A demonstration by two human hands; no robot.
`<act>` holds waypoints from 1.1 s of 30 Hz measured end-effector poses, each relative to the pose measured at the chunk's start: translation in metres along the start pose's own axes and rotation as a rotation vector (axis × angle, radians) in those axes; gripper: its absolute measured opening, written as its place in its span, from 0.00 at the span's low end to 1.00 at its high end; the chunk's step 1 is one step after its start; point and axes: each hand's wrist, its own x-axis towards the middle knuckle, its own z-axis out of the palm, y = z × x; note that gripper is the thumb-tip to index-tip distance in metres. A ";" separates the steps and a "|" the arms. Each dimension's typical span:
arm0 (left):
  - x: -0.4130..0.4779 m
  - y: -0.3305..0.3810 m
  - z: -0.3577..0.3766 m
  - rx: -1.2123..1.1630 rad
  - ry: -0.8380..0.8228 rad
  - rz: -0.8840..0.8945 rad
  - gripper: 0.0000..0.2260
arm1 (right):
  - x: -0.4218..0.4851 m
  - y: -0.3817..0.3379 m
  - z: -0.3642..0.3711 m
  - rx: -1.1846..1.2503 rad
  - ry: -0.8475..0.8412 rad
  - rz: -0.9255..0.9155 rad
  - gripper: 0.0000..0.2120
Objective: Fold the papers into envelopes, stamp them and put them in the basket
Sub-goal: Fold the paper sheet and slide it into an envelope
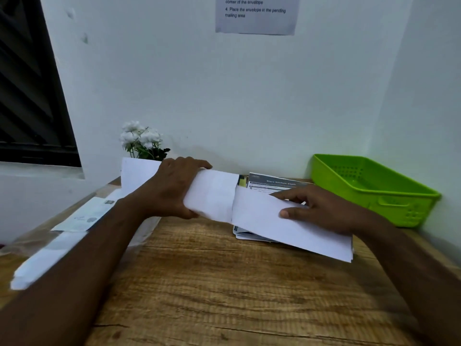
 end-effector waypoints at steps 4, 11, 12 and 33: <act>0.004 0.012 0.003 0.010 -0.083 0.043 0.40 | 0.000 0.005 0.004 -0.218 0.021 0.099 0.17; 0.003 0.015 0.003 -0.037 -0.145 0.040 0.41 | 0.002 0.003 0.014 -0.206 0.136 0.250 0.26; 0.003 0.013 0.003 -0.046 -0.143 0.029 0.41 | 0.001 0.004 0.011 -0.205 0.161 0.276 0.28; 0.001 0.005 0.000 -0.017 -0.181 -0.059 0.44 | -0.016 0.028 -0.028 0.116 -0.049 0.481 0.14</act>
